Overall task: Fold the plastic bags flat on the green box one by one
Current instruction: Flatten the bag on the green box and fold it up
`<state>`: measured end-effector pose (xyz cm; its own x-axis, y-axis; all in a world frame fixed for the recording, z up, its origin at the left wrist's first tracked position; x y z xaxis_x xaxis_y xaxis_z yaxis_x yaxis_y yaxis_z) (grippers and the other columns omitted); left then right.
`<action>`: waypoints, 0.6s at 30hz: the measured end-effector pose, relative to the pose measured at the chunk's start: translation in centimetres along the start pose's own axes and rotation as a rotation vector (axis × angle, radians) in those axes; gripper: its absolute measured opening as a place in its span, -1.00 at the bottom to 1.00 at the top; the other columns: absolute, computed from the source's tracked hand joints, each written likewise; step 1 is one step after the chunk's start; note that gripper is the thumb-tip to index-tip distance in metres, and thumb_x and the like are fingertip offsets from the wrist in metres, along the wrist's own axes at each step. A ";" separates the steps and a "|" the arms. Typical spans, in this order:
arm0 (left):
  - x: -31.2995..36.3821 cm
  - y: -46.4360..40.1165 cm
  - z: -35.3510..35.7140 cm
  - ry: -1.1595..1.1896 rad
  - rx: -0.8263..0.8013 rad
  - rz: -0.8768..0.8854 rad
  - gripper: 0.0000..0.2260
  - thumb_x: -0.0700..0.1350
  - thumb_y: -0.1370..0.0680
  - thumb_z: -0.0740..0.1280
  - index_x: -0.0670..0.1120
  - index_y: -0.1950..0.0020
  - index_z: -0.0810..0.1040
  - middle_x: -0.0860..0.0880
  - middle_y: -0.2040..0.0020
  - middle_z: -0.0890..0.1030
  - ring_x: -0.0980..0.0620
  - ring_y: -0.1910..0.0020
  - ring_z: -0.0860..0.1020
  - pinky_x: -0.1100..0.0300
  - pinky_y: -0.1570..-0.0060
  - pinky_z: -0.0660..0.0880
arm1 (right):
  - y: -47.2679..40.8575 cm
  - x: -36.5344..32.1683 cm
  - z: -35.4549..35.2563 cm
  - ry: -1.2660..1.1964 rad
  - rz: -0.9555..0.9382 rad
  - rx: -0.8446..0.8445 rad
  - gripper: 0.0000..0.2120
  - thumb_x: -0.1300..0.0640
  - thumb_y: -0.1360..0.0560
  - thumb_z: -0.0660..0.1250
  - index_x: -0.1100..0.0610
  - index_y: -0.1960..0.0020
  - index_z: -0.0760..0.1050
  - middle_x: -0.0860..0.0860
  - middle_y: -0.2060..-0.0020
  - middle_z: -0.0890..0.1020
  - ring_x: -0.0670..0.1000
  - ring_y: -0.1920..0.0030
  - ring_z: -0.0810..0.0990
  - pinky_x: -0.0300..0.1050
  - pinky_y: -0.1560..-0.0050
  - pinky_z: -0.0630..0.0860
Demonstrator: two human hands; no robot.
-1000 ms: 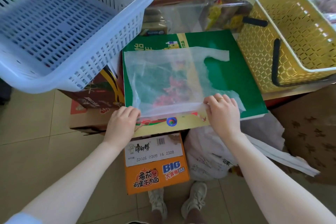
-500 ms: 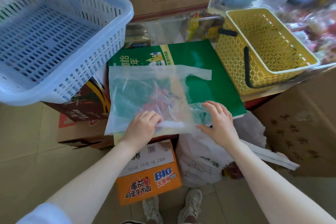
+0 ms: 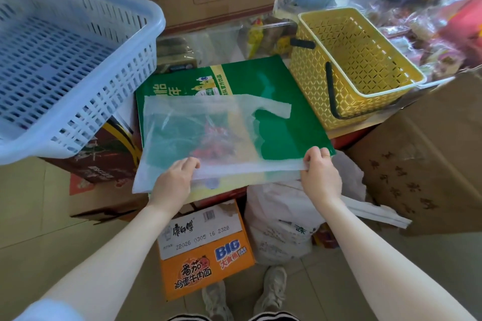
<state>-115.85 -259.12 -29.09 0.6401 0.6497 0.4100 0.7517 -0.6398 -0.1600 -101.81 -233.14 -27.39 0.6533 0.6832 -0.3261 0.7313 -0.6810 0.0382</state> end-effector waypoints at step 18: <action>-5.1 0.2 0.9 -0.007 -0.193 -0.001 -0.44 -0.49 -0.40 0.23 -0.15 -0.37 0.39 -0.06 -0.39 0.38 -0.06 -0.39 0.32 -0.06 -0.29 0.37 | 1.6 -12.0 6.0 0.374 -0.911 0.022 -0.80 0.32 -0.15 0.26 0.15 0.24 0.48 0.05 0.36 0.52 0.10 0.41 0.51 -0.17 0.39 0.40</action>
<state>-118.82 -262.17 -32.02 0.6414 0.6525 0.4036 0.7083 -0.7058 0.0155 -109.69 -244.00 -29.12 -0.1358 0.9858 0.0984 0.9845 0.1455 -0.0984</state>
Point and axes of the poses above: each hand's wrist, its own y-axis away from the middle knuckle, its own z-axis out of the palm, x = y × z, the point moved 4 cm from there along -y, towards the middle knuckle
